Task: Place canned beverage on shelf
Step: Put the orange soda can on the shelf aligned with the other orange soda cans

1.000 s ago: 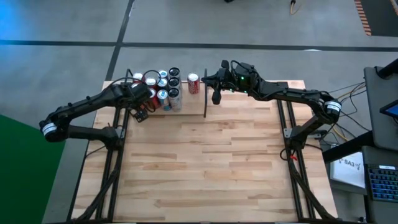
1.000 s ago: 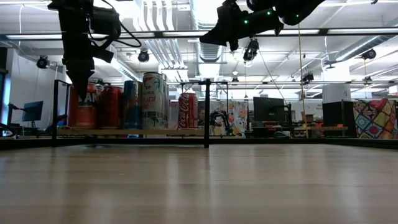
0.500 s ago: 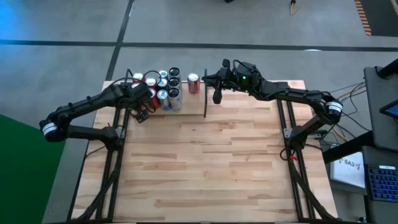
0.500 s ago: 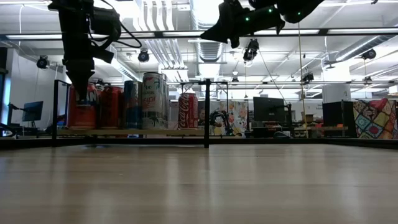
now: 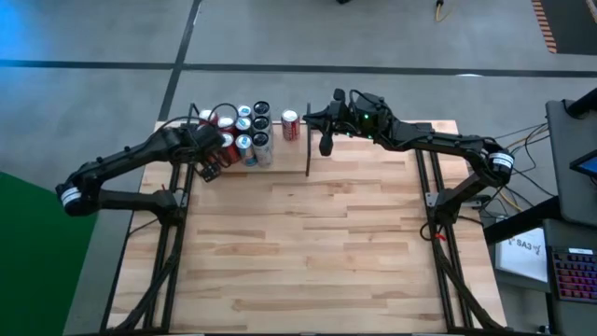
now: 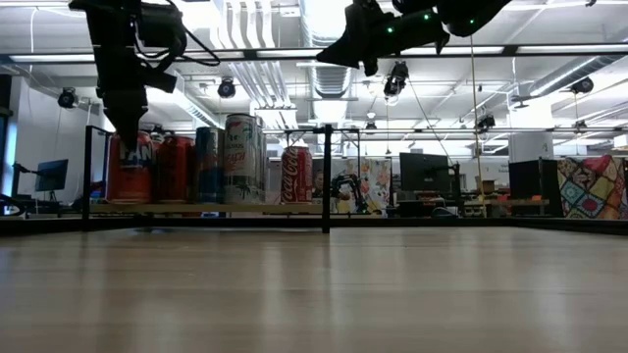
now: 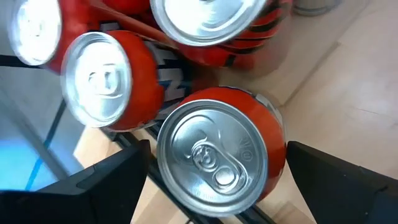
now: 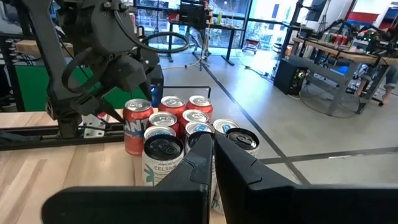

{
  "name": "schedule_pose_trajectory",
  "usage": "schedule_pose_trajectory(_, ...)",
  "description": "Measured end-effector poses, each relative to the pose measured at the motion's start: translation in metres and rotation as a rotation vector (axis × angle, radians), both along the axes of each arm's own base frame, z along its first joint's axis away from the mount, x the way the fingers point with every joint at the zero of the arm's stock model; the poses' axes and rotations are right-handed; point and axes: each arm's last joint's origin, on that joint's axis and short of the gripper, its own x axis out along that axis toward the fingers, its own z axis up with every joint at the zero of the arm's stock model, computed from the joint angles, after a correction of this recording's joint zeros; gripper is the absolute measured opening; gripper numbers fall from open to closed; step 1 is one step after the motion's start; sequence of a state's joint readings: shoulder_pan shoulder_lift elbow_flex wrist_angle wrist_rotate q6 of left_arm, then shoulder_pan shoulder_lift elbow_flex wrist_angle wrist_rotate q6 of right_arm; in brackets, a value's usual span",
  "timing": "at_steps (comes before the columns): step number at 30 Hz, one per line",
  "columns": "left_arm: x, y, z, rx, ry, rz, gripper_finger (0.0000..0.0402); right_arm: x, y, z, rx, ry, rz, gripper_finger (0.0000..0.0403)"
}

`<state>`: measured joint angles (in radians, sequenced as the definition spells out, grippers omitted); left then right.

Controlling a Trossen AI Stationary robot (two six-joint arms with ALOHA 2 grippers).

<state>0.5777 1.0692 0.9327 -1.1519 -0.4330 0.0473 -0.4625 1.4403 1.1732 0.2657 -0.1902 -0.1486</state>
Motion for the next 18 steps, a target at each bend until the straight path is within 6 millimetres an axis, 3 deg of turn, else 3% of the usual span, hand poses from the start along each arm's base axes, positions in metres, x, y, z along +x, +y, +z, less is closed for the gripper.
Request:
schedule_pose_trajectory(9, -0.010, -0.006, 0.011, 0.040, -0.051, 0.013, 0.0359, 0.000, 0.000, 0.000, 0.011, -0.003, -0.001, 0.0009)
schedule_pose_trajectory(18, -0.016, -0.027, 0.036, -0.063, -0.310, 0.007, 0.0351, -0.001, 0.000, 0.001, 0.086, -0.021, -0.007, 0.0009)
